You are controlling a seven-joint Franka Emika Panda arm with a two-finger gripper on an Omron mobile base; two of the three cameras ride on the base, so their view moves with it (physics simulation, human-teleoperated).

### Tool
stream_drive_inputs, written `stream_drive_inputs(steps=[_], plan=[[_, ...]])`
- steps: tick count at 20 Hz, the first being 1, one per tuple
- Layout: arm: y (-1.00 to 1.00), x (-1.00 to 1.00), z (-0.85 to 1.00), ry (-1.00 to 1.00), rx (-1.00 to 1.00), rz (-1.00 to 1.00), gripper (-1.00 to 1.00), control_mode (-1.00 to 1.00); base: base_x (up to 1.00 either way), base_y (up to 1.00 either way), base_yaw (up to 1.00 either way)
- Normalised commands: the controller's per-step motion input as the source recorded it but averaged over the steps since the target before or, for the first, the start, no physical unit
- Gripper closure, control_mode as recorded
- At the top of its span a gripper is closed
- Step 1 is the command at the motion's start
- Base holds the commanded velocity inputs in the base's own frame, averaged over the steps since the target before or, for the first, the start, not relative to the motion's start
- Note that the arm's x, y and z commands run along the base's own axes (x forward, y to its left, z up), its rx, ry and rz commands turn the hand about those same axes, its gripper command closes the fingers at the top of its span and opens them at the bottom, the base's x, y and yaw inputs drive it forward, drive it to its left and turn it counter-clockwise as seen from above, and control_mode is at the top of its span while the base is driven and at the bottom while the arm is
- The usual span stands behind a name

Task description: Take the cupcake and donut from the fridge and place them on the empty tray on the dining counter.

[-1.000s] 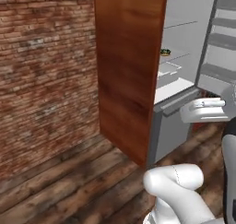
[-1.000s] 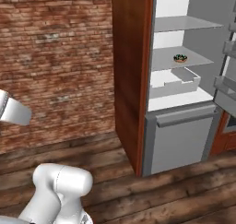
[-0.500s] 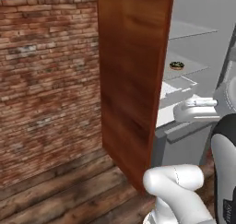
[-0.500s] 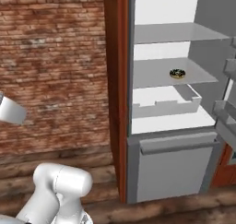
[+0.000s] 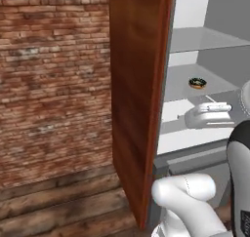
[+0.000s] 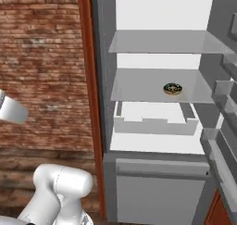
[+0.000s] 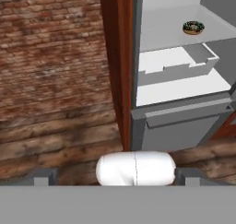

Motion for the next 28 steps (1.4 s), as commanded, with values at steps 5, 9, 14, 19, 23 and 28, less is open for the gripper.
stream_drive_inputs(steps=[5, 9, 14, 19, 23, 28], plan=[[0.00, 0.00, 0.00, 0.00, 0.00, 0.00, -1.00, 1.00, 0.85, -1.00, -0.05], [0.00, 0.00, 0.00, 0.00, 0.00, 0.00, -1.00, 1.00, 1.00, -1.00, 0.00], [0.00, 0.00, 0.00, 0.00, 0.00, 0.00, -1.00, 1.00, 1.00, -1.00, -0.03], [0.00, 0.00, 0.00, 0.00, 0.00, 0.00, -1.00, 1.00, 0.74, -1.00, -0.36], [0.00, 0.00, 0.00, 0.00, 0.00, 0.00, -1.00, 1.00, 0.22, -0.99, -0.66], [-0.60, 0.44, -0.19, 0.03, 0.08, -0.12, -1.00, -1.00, 0.14, -0.40, -0.21]])
